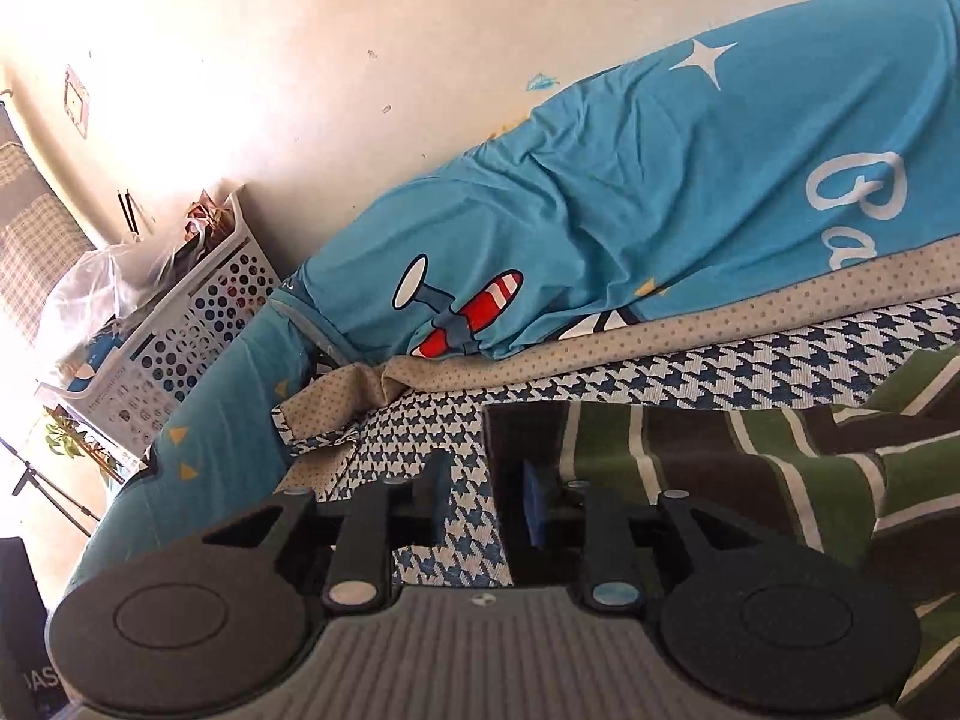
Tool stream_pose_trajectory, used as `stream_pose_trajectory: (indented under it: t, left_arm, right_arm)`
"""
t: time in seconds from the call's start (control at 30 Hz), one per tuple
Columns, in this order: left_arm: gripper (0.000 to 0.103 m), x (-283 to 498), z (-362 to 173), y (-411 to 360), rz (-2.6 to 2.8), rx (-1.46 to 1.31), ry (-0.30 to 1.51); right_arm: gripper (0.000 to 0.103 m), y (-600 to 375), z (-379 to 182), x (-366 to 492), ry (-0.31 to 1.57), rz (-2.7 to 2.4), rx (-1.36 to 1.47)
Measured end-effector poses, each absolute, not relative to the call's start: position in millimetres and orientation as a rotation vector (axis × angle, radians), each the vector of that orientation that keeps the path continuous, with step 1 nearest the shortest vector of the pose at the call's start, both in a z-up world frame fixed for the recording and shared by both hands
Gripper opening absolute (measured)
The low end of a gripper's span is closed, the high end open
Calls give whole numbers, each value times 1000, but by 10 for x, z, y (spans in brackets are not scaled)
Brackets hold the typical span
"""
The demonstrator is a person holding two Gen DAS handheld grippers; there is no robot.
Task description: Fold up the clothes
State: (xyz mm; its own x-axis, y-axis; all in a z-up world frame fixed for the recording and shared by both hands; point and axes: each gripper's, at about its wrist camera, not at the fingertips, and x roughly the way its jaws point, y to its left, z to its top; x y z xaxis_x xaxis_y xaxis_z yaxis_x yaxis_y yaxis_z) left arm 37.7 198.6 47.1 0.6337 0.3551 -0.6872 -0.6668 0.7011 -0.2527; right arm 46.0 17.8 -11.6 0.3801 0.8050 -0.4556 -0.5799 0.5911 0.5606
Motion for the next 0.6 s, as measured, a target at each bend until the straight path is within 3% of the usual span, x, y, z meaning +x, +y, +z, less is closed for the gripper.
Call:
stream_pose_trajectory:
  t: [0.6]
  left_arm:
    - [103,793,525,1214,357,-387,718]
  right_arm:
    - [32,-1420,-54,631,750,681,157]
